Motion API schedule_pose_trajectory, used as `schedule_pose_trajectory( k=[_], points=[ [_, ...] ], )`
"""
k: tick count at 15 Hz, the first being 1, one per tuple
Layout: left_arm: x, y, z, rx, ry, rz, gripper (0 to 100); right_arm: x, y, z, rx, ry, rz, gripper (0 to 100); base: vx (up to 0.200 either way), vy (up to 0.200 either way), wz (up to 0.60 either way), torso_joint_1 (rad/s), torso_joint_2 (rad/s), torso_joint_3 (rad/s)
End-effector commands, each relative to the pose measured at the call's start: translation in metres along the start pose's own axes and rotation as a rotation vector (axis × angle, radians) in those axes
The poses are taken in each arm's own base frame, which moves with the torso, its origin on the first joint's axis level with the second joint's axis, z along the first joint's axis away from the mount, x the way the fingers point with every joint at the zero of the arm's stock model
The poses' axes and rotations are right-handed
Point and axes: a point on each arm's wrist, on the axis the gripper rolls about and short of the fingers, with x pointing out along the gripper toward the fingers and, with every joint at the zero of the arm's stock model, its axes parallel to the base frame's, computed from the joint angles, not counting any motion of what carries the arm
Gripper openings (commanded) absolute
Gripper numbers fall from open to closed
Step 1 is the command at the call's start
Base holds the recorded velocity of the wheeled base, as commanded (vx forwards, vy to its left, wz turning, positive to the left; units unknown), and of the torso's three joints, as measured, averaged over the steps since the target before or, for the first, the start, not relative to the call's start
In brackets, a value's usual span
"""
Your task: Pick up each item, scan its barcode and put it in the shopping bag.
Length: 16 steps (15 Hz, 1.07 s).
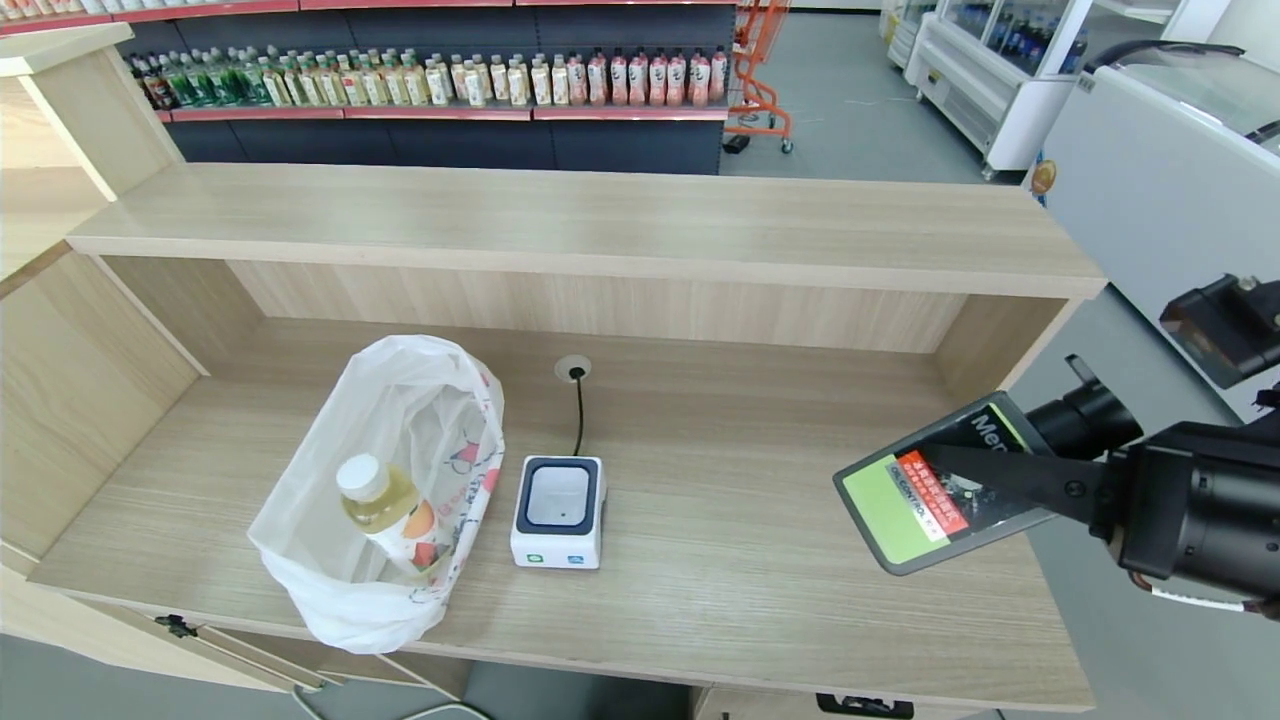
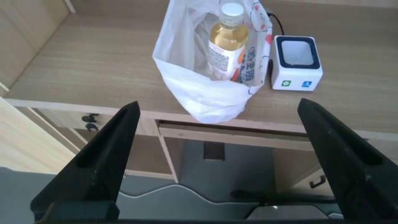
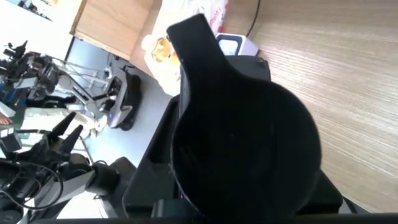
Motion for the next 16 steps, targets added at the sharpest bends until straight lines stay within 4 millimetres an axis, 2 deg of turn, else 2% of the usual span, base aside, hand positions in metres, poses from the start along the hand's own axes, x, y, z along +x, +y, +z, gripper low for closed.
schedule_pose_trajectory(
  k=[1,3,9,13,16],
  points=[
    [0.000,0.000,0.000,-0.003,0.001,0.000,100,0.003,-0.003,-0.002,-0.003,0.016,-0.011,0,0.000,0.200,0.00,0.007,0.01,0.002],
    [0.000,0.000,0.000,-0.001,0.001,0.002,100,0.010,-0.011,-0.005,-0.009,0.040,-0.040,0,0.000,0.200,0.00,0.000,0.00,0.005],
    [0.000,0.000,0.000,0.000,0.001,0.000,100,0.042,-0.050,-0.007,0.008,0.113,-0.159,0,0.000,0.200,0.00,0.003,0.00,0.004],
    [0.000,0.000,0.000,0.010,0.001,0.000,100,0.080,-0.076,-0.016,0.013,0.125,-0.165,0,0.000,0.200,0.00,0.002,0.00,0.000],
    [0.000,0.000,0.000,0.011,0.001,0.000,100,0.100,-0.096,-0.026,-0.004,0.157,-0.186,0,0.000,0.000,0.00,0.000,0.00,0.000]
  ],
)
